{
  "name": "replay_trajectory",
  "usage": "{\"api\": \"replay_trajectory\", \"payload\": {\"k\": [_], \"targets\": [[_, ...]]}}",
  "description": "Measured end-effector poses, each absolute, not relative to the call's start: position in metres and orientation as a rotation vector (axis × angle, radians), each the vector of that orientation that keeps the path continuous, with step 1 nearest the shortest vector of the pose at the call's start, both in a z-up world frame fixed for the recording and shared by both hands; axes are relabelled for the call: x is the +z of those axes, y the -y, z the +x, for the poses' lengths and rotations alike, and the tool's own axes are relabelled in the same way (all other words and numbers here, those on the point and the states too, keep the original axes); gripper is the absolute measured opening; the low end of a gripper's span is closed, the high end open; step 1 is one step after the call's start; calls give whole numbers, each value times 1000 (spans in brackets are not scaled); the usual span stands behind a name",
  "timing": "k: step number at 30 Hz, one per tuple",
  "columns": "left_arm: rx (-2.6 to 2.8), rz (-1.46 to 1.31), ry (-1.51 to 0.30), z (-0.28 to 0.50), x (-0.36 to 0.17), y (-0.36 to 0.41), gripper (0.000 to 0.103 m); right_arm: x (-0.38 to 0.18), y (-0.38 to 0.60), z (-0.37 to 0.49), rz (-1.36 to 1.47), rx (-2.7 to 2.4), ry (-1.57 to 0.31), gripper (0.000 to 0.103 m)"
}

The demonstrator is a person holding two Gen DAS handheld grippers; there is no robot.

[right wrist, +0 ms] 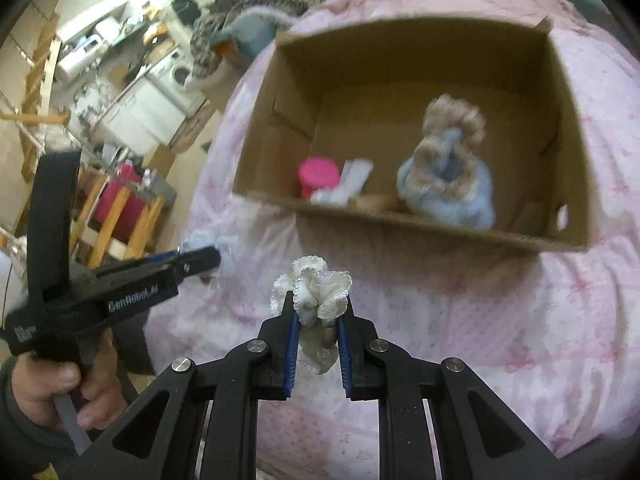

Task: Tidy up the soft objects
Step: 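Grasp the clear plastic packet with the left tool while the right tool grasps the white lace scrunchie, then carry the packet and the white scrunchie over the box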

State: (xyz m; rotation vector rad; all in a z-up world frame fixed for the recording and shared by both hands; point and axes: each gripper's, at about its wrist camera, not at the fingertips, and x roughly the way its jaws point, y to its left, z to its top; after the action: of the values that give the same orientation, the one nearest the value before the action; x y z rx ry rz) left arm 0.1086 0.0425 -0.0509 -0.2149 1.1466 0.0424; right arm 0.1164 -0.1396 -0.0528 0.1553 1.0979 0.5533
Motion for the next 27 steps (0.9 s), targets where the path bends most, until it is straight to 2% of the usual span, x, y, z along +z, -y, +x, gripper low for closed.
{"api": "replay_trajectory", "payload": {"k": [8, 15, 20, 27], "targets": [[-20, -150, -1002, 124, 13, -29, 21, 13, 169, 127, 208, 529, -933, 19], [-43, -103, -937, 146, 34, -25, 21, 37, 191, 155, 242, 512, -853, 19], [-33, -93, -942, 166, 27, -23, 21, 24, 203, 181, 301, 488, -850, 19], [-34, -56, -967, 189, 2, -8, 21, -20, 202, 200, 337, 453, -938, 19]]}}
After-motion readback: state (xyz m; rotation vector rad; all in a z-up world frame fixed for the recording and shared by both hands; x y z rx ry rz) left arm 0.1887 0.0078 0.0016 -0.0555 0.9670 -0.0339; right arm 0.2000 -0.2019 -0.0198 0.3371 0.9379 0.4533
